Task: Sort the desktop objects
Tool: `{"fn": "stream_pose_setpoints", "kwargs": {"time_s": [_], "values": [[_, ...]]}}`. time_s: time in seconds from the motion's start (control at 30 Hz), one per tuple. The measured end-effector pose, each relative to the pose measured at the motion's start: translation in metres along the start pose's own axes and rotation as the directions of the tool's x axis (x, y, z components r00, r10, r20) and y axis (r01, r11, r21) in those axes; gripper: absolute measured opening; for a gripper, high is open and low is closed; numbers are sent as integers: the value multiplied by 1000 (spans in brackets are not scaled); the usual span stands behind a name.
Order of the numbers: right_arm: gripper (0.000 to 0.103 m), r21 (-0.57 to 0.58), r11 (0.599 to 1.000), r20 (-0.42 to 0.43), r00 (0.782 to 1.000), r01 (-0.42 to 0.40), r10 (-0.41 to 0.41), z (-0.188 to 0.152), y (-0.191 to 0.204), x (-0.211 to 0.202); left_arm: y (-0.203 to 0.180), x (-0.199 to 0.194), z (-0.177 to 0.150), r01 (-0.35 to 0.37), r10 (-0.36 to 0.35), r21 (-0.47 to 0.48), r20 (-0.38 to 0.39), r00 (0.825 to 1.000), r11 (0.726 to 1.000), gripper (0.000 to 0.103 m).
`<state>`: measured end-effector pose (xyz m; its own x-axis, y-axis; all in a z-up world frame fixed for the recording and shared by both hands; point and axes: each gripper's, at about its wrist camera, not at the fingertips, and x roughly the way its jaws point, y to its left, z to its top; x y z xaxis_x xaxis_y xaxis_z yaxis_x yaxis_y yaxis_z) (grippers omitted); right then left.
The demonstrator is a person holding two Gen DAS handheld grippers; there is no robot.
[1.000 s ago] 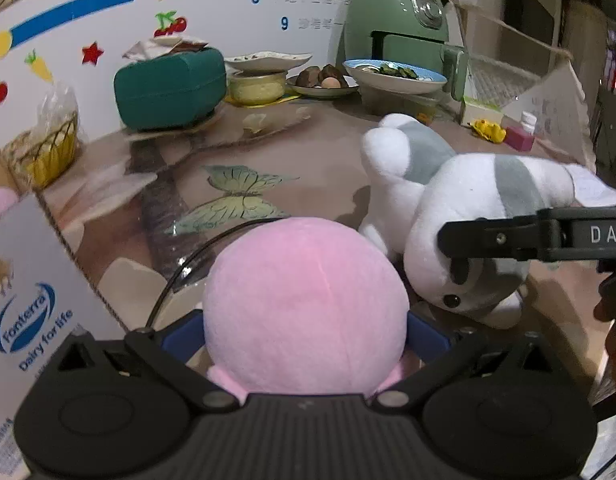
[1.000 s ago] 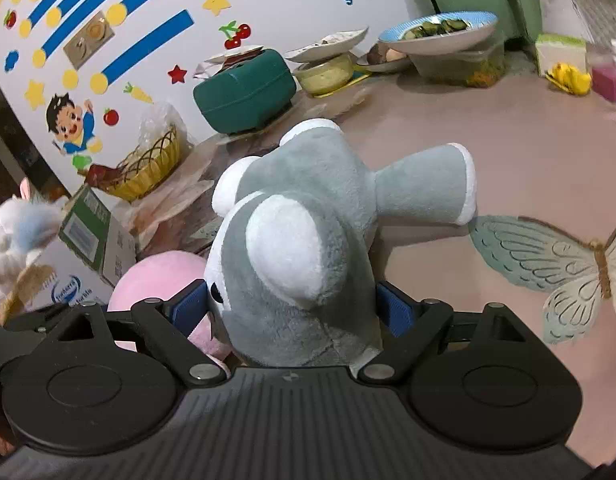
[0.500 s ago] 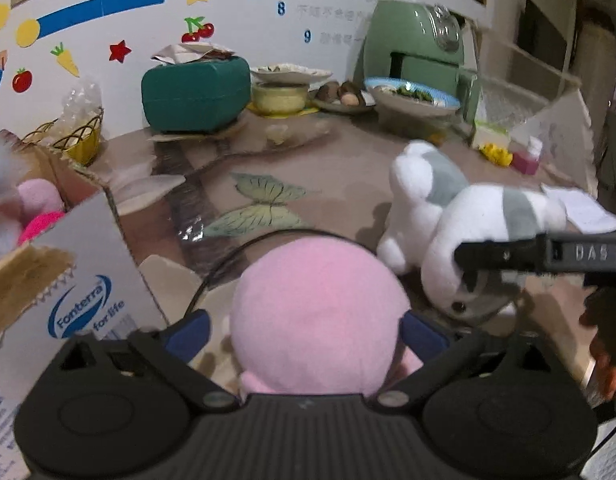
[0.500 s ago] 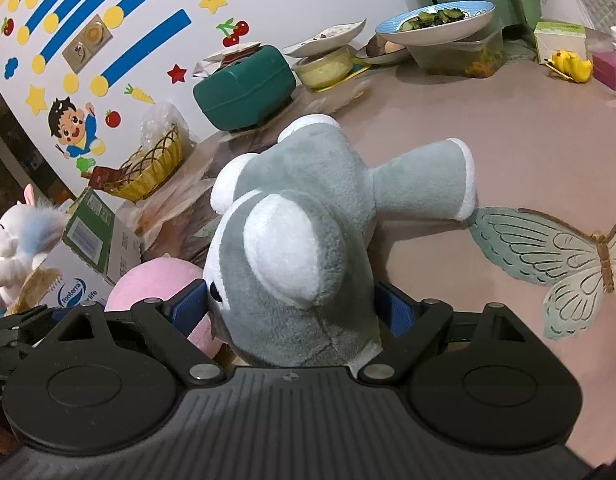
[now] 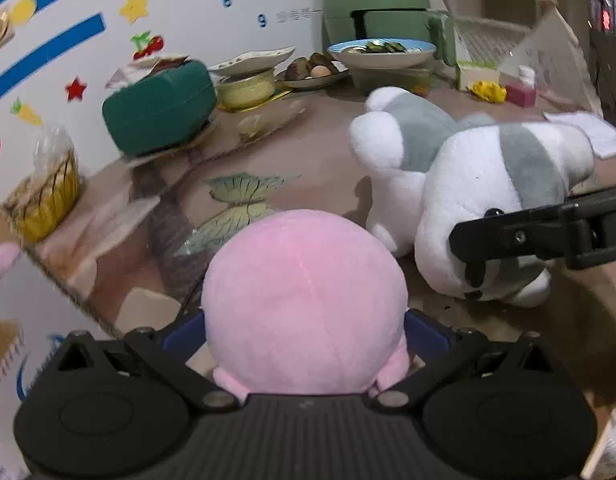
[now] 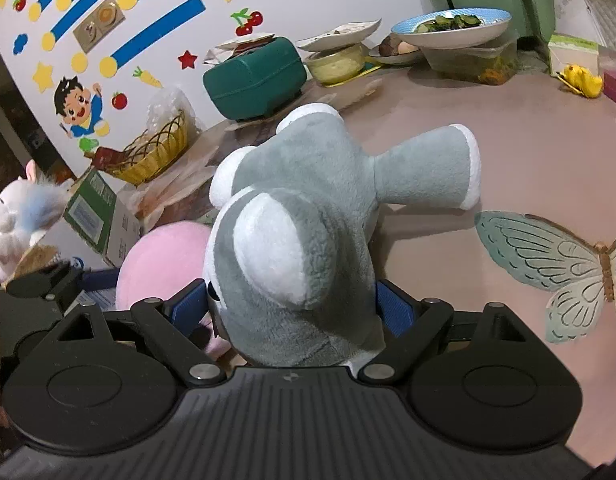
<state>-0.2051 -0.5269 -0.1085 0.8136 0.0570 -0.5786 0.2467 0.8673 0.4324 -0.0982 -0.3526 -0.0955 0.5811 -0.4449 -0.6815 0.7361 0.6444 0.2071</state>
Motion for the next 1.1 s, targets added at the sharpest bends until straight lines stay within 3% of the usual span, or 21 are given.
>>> {"fn": "stream_pose_setpoints", "kwargs": {"time_s": [0.07, 0.27, 0.37, 0.5, 0.73, 0.87, 0.97, 1.07, 1.1], "values": [[103, 5, 1000, 1, 1000, -3, 3, 0, -1, -1, -1, -1, -1, -4, 4, 9, 13, 1000, 1000, 102], [103, 83, 996, 4, 999, -36, 35, 0, -13, -3, 23, -12, -5, 105, -97, -152, 61, 993, 983, 95], [103, 140, 989, -2, 998, -55, 56, 1, -22, -4, 28, -19, -8, 124, -111, -194, 77, 991, 973, 95], [103, 184, 981, -12, 998, -58, 61, 4, -29, -9, 29, -31, -12, 120, -108, -182, 75, 991, 976, 95], [103, 181, 983, 18, 1000, -24, 21, 8, -26, -34, 39, -46, -20, 179, -161, -221, 97, 982, 959, 92], [103, 125, 992, 6, 999, 36, -37, 14, -19, -45, 39, -50, -21, 135, -123, -175, 78, 989, 975, 94], [103, 101, 993, 68, 995, 69, -76, 13, -11, -65, 40, -55, -24, 125, -115, -163, 73, 991, 979, 97], [103, 44, 999, 136, 991, 15, -21, 11, 3, -86, 39, -58, -28, 110, -101, -131, 69, 992, 985, 99], [103, 58, 998, 111, 994, -3, -3, 9, 4, -79, 40, -59, -29, 114, -106, -132, 64, 992, 985, 99]]}}
